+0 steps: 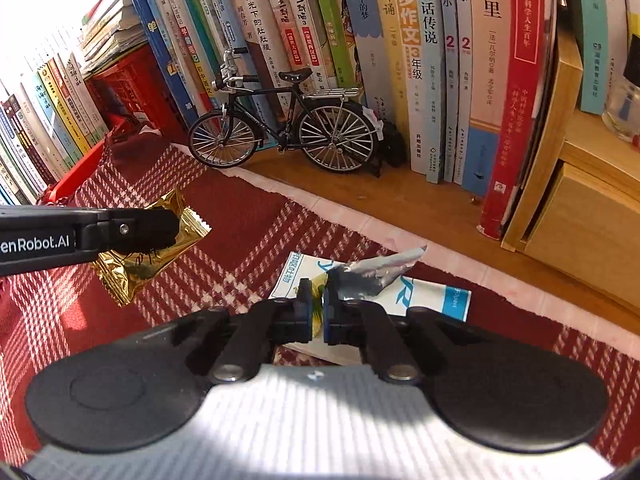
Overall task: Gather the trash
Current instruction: 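Grasp the gold foil bag with the left gripper while the right gripper grasps the silver wrapper on the booklet, then carry the gold foil bag and silver wrapper in both grippers to the black trash bin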
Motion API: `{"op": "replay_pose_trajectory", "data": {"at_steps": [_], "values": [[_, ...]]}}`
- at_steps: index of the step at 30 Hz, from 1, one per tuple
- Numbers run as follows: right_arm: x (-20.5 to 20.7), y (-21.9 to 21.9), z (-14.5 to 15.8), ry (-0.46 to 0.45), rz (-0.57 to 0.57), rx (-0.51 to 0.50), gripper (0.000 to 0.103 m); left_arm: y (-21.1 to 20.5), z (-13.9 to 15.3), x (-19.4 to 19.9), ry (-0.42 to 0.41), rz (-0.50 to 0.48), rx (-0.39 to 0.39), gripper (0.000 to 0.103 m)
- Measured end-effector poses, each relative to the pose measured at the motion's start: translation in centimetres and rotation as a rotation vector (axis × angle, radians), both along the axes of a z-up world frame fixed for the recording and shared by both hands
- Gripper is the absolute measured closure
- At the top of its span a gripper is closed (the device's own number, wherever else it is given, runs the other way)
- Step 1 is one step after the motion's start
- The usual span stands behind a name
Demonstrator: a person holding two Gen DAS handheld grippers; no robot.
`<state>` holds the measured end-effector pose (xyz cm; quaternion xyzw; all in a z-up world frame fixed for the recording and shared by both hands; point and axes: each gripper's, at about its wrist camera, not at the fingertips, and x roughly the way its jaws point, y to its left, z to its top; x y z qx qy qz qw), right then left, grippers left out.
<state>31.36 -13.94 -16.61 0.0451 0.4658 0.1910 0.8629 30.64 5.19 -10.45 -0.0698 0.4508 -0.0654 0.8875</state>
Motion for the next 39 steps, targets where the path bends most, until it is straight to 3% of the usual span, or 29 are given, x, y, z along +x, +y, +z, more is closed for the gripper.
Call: {"op": "replay_pose_trajectory", "data": {"at_steps": [8, 12, 18, 24, 32, 39], "values": [[-3.0, -0.9, 2.8, -0.003, -0.034, 0.039, 0.098, -0.5, 2.0, -3.0, 0.017, 0.007, -0.001, 0.1], [-5.2, -1.7, 5.3, -0.002, -0.074, 0.079, 0.098, -1.6, 4.2, -5.5, 0.025, -0.009, 0.039, 0.1], [-9.4, -2.6, 9.3, -0.014, -0.138, 0.11, 0.098, -1.6, 8.0, -10.1, 0.027, -0.015, 0.04, 0.1], [-14.3, -1.9, 12.8, -0.032, -0.176, 0.099, 0.098, -0.1, 11.7, -14.7, 0.005, -0.043, -0.014, 0.1], [-23.6, 0.8, 18.2, -0.094, -0.307, 0.087, 0.098, 3.2, 15.9, -22.0, -0.04, -0.159, -0.088, 0.1], [-33.7, 5.7, 22.0, -0.151, -0.468, 0.031, 0.098, 7.5, 18.2, -29.6, -0.055, -0.327, -0.147, 0.1]]}}
